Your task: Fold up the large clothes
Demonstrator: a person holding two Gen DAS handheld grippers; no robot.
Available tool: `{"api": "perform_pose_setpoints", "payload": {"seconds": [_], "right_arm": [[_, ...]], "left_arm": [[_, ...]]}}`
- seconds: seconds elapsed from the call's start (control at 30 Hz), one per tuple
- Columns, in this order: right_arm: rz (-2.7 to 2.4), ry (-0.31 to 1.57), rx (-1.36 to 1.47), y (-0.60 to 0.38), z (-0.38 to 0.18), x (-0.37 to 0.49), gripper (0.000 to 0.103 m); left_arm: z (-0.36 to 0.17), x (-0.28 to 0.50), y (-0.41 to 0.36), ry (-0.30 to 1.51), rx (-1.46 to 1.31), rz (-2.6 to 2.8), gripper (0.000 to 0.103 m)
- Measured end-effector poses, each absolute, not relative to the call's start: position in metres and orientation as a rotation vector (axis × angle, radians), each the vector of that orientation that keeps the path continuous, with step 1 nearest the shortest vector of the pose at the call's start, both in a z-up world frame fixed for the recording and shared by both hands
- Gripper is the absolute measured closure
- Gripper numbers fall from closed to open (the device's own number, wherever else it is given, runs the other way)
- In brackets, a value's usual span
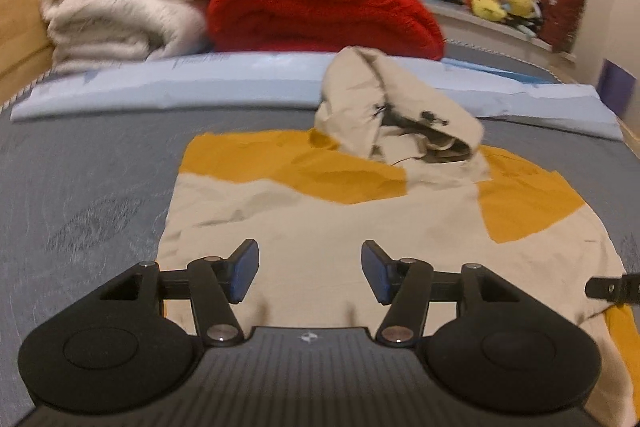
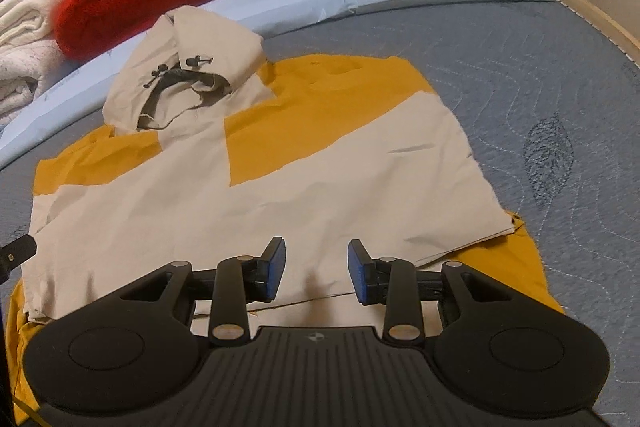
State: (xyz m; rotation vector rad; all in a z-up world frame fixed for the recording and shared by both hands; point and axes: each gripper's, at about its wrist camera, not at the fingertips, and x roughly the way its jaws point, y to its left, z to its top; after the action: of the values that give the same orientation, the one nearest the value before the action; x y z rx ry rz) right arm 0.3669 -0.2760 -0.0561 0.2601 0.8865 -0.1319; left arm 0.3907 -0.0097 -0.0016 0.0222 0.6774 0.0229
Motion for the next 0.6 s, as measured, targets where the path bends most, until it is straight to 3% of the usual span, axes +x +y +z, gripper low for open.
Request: {"api": "perform_pose_setpoints", "payload": {"seconds": [0.2,0.3,0.37,0.43,0.6], "right_arm": [[-0.127,0.872,0.257,-0.285,-0.050,0.359,0.067],[-0.116,0.870,0.263,-0.290,-0.049,0.358,0.067],[-0.110,0.868,0.271,-0.294,-0.047,0.357,0.066],[-0.104,0.861,0.271,-0.298,-0.046,0.356,0.066],[-0.108,0.838,0.250,-0.310,-0.042,0.357,0.066]], "left_arm": [[0.004,0.381,-0.029,0.593,0.104,-0.032,0.041],[0.003,0.379,-0.037,0.572,0.131,-0.050,0.057],[0.002,0.381,-0.040,0.574,0.136,-0.050,0.076],[0.003,0.383,-0.041,0.577,0.126,-0.045,0.083],[0.010,0.387,-0.041,0.562,0.125,-0.031,0.083]]}}
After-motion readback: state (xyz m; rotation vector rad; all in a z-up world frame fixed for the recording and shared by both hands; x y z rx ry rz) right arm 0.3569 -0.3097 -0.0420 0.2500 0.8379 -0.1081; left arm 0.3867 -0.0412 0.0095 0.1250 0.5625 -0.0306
